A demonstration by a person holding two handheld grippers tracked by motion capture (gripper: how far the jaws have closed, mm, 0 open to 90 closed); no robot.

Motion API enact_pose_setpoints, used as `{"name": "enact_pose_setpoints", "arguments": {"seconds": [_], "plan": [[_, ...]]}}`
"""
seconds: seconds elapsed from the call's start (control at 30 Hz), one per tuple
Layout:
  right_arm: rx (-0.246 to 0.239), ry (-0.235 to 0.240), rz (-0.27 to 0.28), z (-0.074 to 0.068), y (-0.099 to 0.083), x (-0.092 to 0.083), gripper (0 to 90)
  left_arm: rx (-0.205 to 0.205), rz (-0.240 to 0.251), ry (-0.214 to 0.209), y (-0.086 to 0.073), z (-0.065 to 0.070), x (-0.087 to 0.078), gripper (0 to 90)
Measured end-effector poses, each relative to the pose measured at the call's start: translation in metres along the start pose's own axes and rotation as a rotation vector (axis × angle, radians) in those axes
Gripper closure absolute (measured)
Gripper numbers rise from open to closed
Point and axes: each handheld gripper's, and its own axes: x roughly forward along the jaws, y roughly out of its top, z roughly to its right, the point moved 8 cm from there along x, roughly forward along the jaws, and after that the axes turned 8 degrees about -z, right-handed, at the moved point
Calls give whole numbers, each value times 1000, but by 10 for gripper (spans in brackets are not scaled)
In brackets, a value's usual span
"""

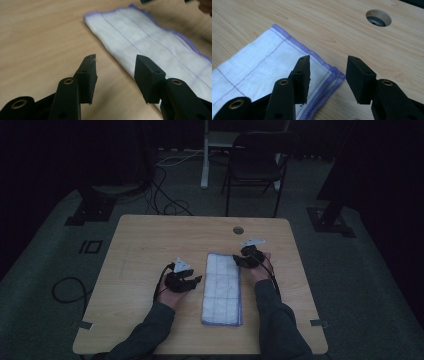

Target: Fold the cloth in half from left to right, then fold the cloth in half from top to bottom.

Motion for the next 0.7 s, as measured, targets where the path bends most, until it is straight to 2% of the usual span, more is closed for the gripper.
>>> {"name": "enact_pose_setpoints", "arguments": {"seconds": [0.27,0.37,0.53,0.7], "plan": [[3,10,2,-2,0,1,550,-5,12,39,31,-16,16,516],[5,14,-5,-2,0,2,551,-37,23,32,35,-20,23,504],[1,13,-8,-3,2,3,549,-38,6,56,39,-25,34,502],[18,13,-16,-4,4,4,566,-49,-6,56,42,-26,46,489]]}}
